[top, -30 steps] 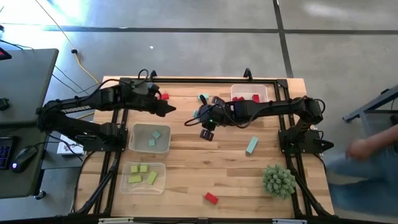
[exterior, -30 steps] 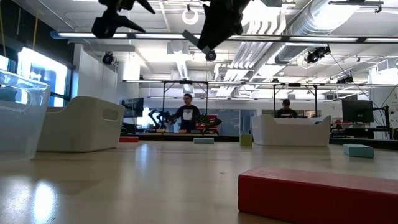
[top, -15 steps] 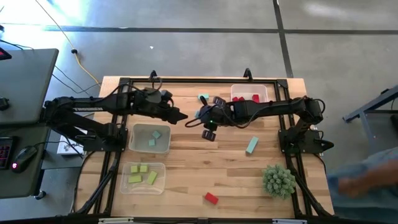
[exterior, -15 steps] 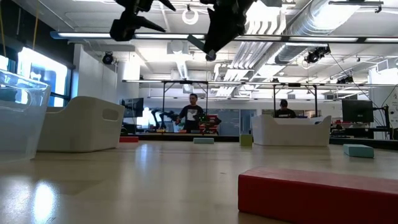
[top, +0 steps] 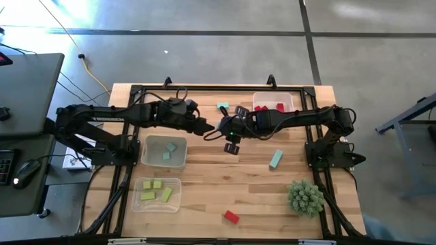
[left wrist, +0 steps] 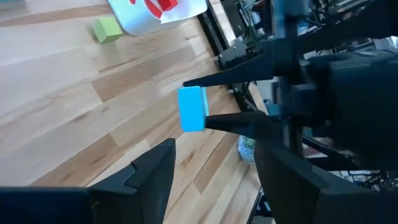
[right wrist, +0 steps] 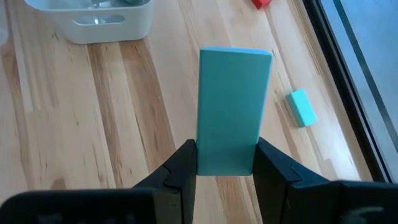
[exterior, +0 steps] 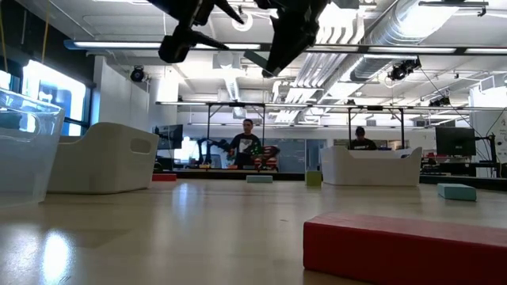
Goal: Sort & place blocks by color
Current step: Put the blue block into the gray bin
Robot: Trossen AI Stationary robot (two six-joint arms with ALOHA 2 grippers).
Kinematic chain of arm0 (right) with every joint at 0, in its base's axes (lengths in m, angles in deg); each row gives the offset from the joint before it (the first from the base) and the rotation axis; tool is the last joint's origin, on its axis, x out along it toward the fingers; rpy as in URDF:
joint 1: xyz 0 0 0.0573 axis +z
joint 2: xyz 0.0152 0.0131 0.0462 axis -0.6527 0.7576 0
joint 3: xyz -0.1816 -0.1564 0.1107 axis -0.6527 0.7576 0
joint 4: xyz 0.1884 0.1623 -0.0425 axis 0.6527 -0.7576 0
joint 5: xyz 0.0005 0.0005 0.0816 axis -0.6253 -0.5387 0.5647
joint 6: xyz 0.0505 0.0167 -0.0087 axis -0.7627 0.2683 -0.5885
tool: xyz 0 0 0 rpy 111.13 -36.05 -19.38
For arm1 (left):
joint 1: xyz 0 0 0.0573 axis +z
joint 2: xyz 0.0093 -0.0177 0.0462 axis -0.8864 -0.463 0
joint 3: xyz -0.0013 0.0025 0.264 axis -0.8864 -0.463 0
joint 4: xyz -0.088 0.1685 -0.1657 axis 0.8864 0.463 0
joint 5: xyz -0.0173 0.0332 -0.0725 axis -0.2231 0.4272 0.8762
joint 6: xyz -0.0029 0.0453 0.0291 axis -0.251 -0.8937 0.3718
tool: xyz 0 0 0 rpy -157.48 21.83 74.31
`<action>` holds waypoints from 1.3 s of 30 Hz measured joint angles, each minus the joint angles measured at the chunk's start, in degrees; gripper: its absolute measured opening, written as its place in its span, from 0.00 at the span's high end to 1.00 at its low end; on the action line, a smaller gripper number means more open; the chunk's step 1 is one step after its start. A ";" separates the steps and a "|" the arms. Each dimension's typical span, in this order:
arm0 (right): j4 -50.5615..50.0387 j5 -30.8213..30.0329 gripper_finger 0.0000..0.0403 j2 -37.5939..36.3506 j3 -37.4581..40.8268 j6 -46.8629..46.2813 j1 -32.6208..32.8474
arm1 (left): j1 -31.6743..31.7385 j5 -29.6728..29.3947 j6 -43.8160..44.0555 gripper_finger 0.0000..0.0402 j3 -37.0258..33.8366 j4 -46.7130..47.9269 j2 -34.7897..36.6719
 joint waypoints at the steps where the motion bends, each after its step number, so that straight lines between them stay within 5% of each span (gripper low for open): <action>1: 0.23 -0.11 0.76 0.00 0.00 0.09 0.00 | 0.01 0.00 0.30 0.48 -0.02 0.01 -0.52; 23: 4.77 0.05 0.76 0.00 0.07 0.39 0.00 | 0.24 -0.14 0.57 0.50 -0.02 -7.08 -7.18; 39: 4.66 -0.84 0.76 0.00 0.11 0.59 -0.09 | 0.24 -3.23 -7.38 0.88 -0.02 -7.07 -7.13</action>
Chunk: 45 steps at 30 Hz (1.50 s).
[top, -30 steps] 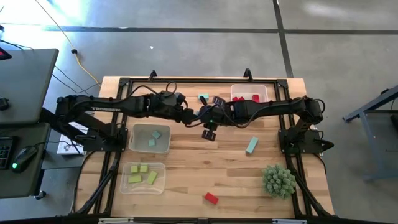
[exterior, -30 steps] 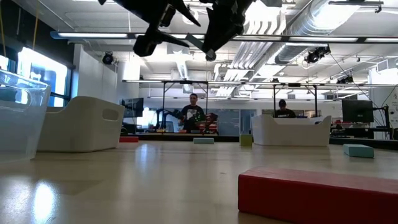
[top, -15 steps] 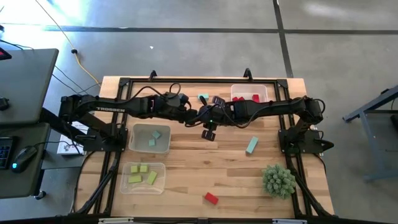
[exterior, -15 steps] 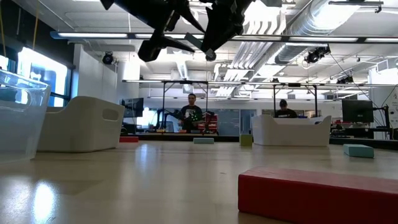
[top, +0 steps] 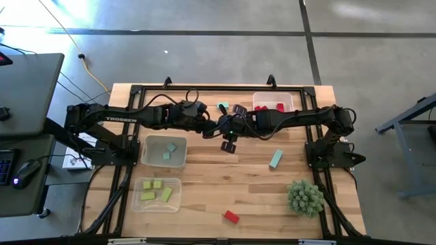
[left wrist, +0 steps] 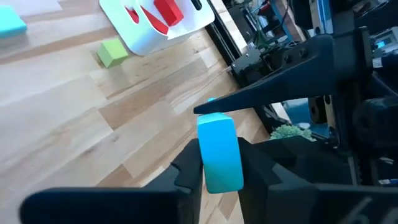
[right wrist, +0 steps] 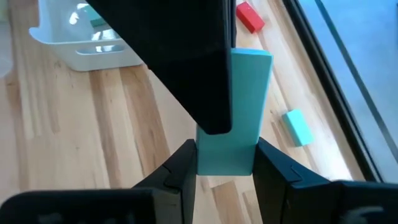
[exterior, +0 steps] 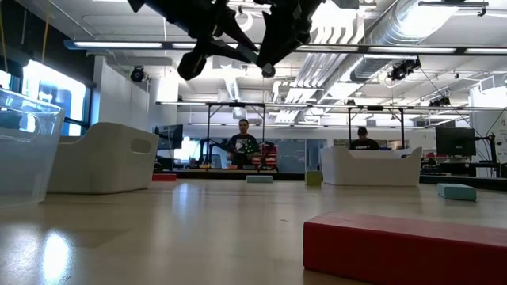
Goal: Sort & place blocks by color
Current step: Put the blue block into the gray bin
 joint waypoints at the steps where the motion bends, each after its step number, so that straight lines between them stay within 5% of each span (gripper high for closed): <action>1: 0.00 -0.20 0.76 0.00 0.00 0.00 -0.02 | 0.02 -0.05 -0.21 0.89 0.00 0.00 0.01; 11: 0.02 0.41 0.76 0.00 0.02 -0.67 -0.02 | -0.11 -0.22 -6.06 0.90 0.00 0.33 0.02; 19: -0.56 1.26 0.44 0.00 0.00 -2.97 0.09 | -0.15 -0.08 -12.22 0.90 0.00 5.94 0.66; 23: -1.19 0.83 0.36 0.00 0.00 -4.63 -0.19 | -0.13 -0.23 -16.17 0.90 0.00 13.10 2.65; 36: -1.20 0.98 0.35 0.00 0.00 -11.48 -5.98 | -2.74 -1.30 -28.14 0.90 -0.13 47.16 14.23; 45: -0.92 2.19 0.35 0.00 0.00 -16.96 -12.13 | -5.29 -0.64 -30.86 0.90 -6.88 55.77 18.39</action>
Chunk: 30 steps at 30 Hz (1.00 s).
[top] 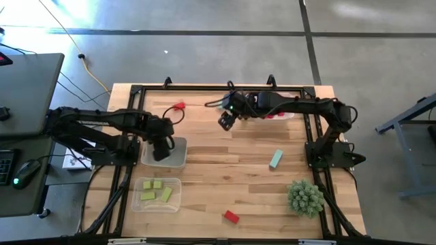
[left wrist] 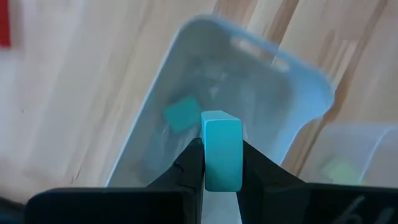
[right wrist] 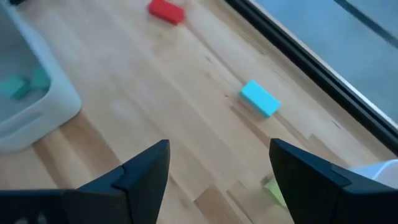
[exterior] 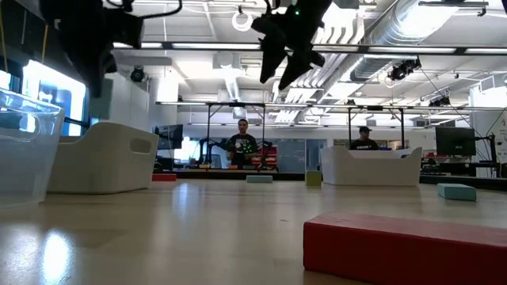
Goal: Sort & place blocks by color
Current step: Put the blue block into the gray bin, then put the green block into the transparent bin
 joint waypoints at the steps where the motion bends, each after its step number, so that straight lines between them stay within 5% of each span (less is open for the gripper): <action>1: 0.00 0.48 0.35 0.00 0.00 -0.38 -0.73 | 0.00 0.38 -0.36 0.90 -0.80 0.01 0.24; 20: -5.34 11.87 0.35 2.20 0.00 -12.22 -12.09 | 2.90 -0.64 -6.75 0.79 -8.70 -0.47 0.27; 30: -7.14 15.04 0.35 5.55 0.00 1.59 -12.22 | 5.92 -0.85 -9.23 0.64 -8.70 0.53 0.24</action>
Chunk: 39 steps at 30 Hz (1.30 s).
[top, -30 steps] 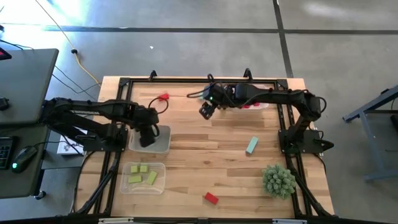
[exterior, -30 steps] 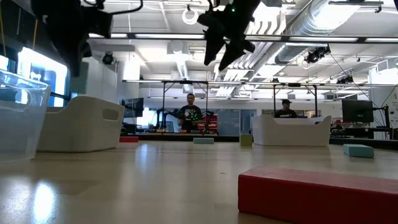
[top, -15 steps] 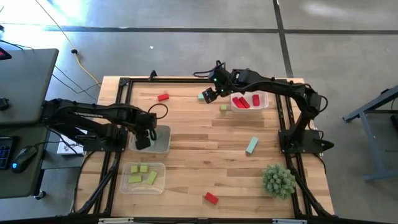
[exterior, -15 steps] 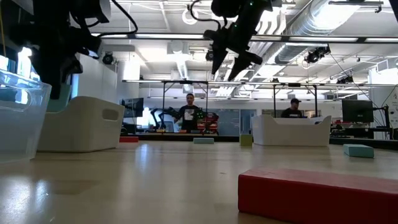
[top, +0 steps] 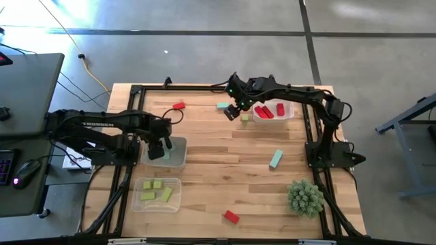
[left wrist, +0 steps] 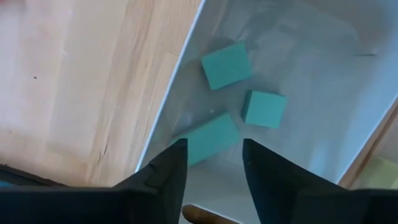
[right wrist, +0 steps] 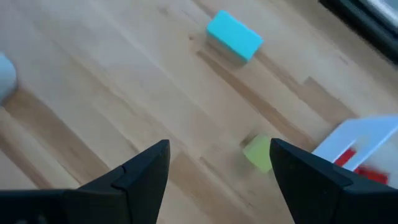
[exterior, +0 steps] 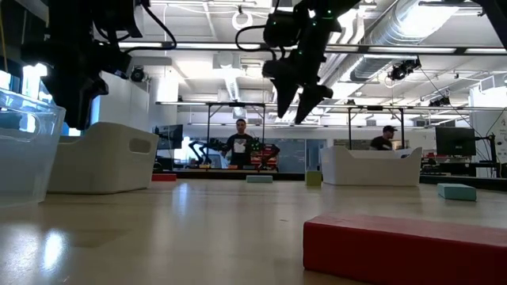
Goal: Sort & place blocks by color
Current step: Put the green block into the transparent bin
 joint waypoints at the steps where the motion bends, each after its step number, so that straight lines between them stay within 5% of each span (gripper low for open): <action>1: -0.04 0.03 0.35 0.03 0.00 2.16 -0.01 | 0.11 0.00 0.00 0.63 0.00 0.01 -0.01; 11: -0.05 1.45 0.35 0.43 0.00 28.51 -1.37 | 0.13 0.03 5.06 0.61 0.28 0.14 -0.02; 20: -2.69 7.48 0.35 3.84 0.00 44.80 -4.75 | 0.08 0.15 13.81 0.61 7.41 0.04 -0.02; 30: -6.09 6.95 0.35 9.35 0.00 50.62 -5.40 | 0.07 0.22 19.17 0.61 14.79 -0.44 0.01; 39: -6.40 0.14 0.35 12.85 0.00 52.70 -4.52 | 0.07 -0.12 19.30 0.61 15.37 -2.14 0.01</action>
